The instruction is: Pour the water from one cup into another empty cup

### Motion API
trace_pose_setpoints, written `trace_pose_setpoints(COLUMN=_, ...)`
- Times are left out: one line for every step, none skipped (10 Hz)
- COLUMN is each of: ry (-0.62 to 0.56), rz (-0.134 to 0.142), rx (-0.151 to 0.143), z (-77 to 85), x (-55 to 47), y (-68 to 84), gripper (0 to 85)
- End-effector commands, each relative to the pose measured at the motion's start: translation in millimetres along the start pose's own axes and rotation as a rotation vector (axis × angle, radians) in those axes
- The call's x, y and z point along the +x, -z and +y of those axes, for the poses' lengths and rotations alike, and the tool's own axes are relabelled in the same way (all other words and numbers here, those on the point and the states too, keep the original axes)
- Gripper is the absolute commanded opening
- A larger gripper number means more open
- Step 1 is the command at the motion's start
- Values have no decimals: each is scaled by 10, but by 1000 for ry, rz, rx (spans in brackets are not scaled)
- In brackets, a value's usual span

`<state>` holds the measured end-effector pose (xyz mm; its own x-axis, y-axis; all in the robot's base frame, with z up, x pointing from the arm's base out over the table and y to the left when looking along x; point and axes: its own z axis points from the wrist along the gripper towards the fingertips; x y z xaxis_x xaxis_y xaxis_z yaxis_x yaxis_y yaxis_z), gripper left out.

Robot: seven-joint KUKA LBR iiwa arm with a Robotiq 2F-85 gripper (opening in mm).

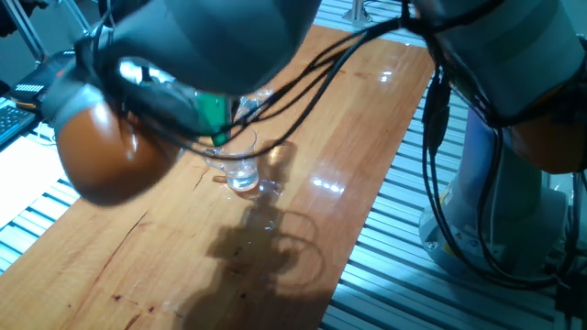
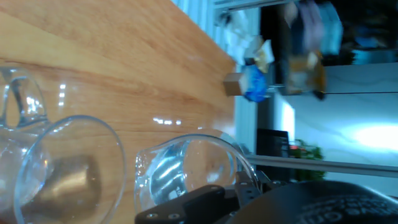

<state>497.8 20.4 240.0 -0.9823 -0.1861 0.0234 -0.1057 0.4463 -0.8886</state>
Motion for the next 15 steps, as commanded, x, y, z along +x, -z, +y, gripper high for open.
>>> trace_pose_setpoints(ry=-3, rz=0, rx=-77, z=-1, x=-9, y=-25, gripper=0)
trace_pose_setpoints(ry=4, rz=-4, rx=-115, z=-4, x=-17, y=-58, gripper=0)
trace_pose_setpoints(ry=4, rz=-7, rx=-165, z=-6, x=-28, y=-97, gripper=0)
trace_pose_setpoints(ry=7, rz=-11, rx=-209, z=-9, x=-37, y=-144, gripper=0)
trace_pose_setpoints(ry=14, rz=-17, rx=-247, z=-18, x=-45, y=-200, gripper=0)
trace_pose_setpoints(ry=10, rz=-17, rx=-313, z=-30, x=-52, y=-258, gripper=0)
trace_pose_setpoints(ry=11, rz=-14, rx=-377, z=-43, x=-57, y=-310, gripper=0)
trace_pose_setpoints(ry=14, rz=-11, rx=-430, z=-50, x=-61, y=-351, gripper=0)
trace_pose_setpoints(ry=21, rz=-10, rx=-480, z=-50, x=-64, y=-397, gripper=0)
trace_pose_setpoints(ry=24, rz=-9, rx=-521, z=-49, x=-66, y=-437, gripper=0)
trace_pose_setpoints(ry=26, rz=-6, rx=-571, z=-48, x=-66, y=-483, gripper=0)
trace_pose_setpoints(ry=27, rz=-9, rx=-608, z=-45, x=-68, y=-529, gripper=0)
trace_pose_setpoints(ry=24, rz=-12, rx=-651, z=-37, x=-81, y=-575, gripper=0)
trace_pose_setpoints(ry=21, rz=-15, rx=-686, z=-26, x=-96, y=-620, gripper=0)
trace_pose_setpoints(ry=12, rz=-14, rx=-732, z=-10, x=-121, y=-666, gripper=0)
